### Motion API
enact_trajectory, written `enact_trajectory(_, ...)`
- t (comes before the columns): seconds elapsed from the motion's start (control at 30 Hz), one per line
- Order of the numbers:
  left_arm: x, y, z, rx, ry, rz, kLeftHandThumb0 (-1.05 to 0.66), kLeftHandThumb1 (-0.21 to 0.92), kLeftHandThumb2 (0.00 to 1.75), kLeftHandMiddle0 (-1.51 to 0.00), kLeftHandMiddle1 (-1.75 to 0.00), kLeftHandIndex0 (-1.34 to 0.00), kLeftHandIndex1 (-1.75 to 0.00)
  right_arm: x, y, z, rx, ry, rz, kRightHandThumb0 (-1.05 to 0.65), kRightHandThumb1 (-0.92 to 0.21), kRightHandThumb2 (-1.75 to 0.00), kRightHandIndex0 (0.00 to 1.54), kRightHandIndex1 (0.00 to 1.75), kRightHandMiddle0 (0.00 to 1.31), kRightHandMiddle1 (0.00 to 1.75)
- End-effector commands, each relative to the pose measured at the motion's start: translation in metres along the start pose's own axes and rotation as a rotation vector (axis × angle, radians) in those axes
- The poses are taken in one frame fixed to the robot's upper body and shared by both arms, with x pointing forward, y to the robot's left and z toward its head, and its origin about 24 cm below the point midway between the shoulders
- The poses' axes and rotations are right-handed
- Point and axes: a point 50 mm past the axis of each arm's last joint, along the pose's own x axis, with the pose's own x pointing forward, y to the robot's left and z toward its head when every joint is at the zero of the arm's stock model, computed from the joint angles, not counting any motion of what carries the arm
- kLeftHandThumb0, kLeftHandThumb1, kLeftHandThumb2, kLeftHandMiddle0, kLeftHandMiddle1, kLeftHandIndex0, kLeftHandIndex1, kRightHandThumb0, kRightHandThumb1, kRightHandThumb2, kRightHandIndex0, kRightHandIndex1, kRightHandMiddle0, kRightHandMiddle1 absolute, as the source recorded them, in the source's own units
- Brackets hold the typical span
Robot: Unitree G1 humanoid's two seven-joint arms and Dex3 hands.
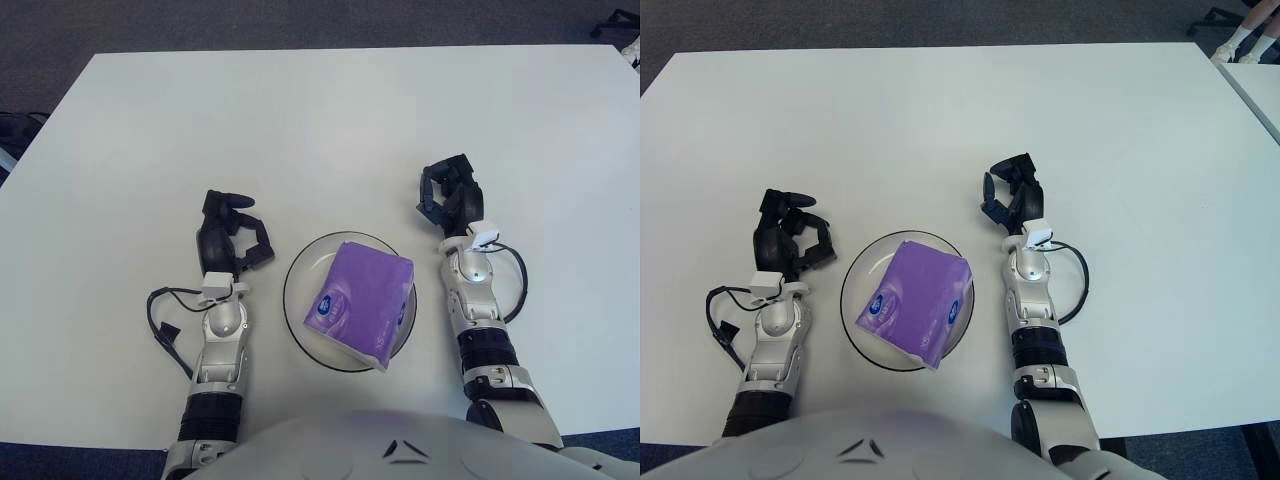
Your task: Put the tissue paper into the plate.
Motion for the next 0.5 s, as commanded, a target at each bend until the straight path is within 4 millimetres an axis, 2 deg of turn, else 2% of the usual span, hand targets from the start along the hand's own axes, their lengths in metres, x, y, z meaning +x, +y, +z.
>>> enact_trajectory(0.0, -0.029, 0.010, -0.040, 0.080, 0.205, -0.001, -0.01, 0.25, 1.40, -0.68, -1.71, -0.41, -1.75, -0.025, -0.008, -0.035, -0.008, 0.177, -0.042, -0.41, -0.56, -1.02, 0.73, 1.39, 0.43, 1.75)
enact_trajectory(0.47, -0.031, 0.011, -0.042, 0.077, 0.209, -0.010, -0.01, 0.26, 1.40, -0.68, -1.71, -0.42, -1.75, -0.050, -0.005, -0.062, 0.016, 0.282, -0.107, -0.42, -0.52, -1.07, 0.70, 1.50, 0.45, 1.75)
